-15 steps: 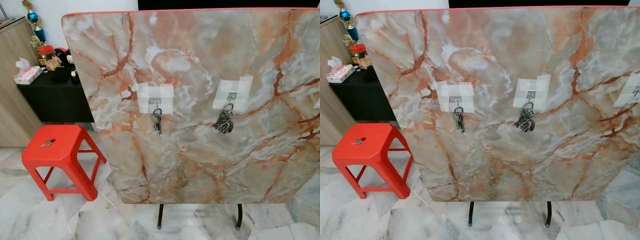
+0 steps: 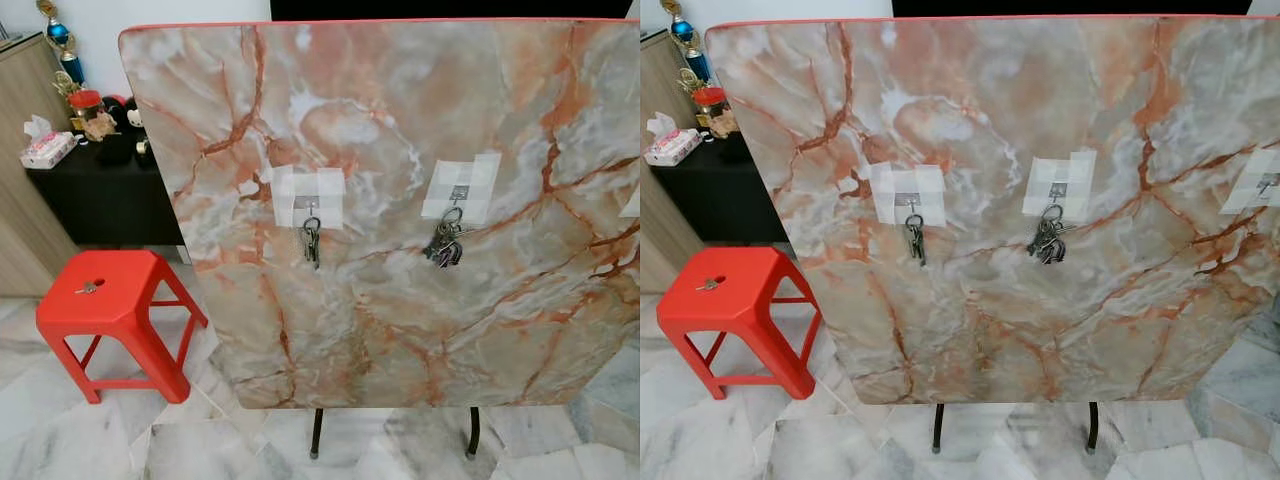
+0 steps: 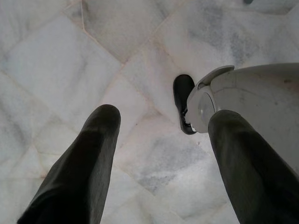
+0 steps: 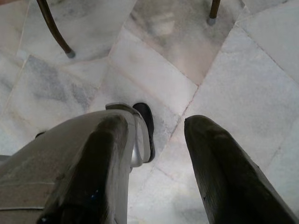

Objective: Hang keys on a hook

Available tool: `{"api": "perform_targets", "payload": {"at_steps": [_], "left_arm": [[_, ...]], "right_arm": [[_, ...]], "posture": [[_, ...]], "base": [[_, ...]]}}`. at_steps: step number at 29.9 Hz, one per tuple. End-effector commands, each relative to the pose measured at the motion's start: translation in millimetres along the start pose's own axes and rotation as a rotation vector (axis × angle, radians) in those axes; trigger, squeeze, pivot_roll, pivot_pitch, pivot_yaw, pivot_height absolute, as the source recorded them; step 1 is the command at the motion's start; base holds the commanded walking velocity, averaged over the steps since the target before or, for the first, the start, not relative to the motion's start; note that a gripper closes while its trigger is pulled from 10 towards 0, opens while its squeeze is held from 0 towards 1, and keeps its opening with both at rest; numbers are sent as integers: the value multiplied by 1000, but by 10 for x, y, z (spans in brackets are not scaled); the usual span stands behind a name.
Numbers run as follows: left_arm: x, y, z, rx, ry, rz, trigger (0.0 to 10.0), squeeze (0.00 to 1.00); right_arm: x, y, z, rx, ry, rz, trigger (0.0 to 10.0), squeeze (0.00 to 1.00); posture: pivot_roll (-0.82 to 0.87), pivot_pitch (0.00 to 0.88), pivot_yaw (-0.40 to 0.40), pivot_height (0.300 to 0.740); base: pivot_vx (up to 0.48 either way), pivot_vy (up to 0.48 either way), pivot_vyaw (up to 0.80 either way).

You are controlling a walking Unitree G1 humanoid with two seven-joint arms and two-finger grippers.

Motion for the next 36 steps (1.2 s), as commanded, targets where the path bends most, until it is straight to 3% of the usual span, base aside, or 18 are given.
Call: {"api": "perform_targets", "payload": {"at_steps": [1,22,36], "left_arm": [[-64,10,22,-5,9,-29,10000,0],[-5,0,-27,2,3,-15,10000,0],[-1,-1,-28,-7,-3,-19,10000,0]], "right_arm": [[-29,10,32,-11,-5,-13,10000,0],[34,-6,3,-9,-41,15,10000,0],[41,-6,6,-18,-78,28,10000,0]], "posture": [[-57,0,-28,740],[-47,0,-32,740],[-54,0,-29,740]], "base": [[0,0,0],[0,0,0],[0,345,0]]}}
Point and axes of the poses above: a point about 5 cm out from each wrist's last joint towards the gripper, its own y axis pointing back from the gripper into the wrist, its own x axis along the axis of the wrist's last joint, z = x × y, the point moved 1 cm from there along -y, pointing out of the wrist towards the gripper, and after that the axes turned 7 degrees about -y, right-handed, at the moved point
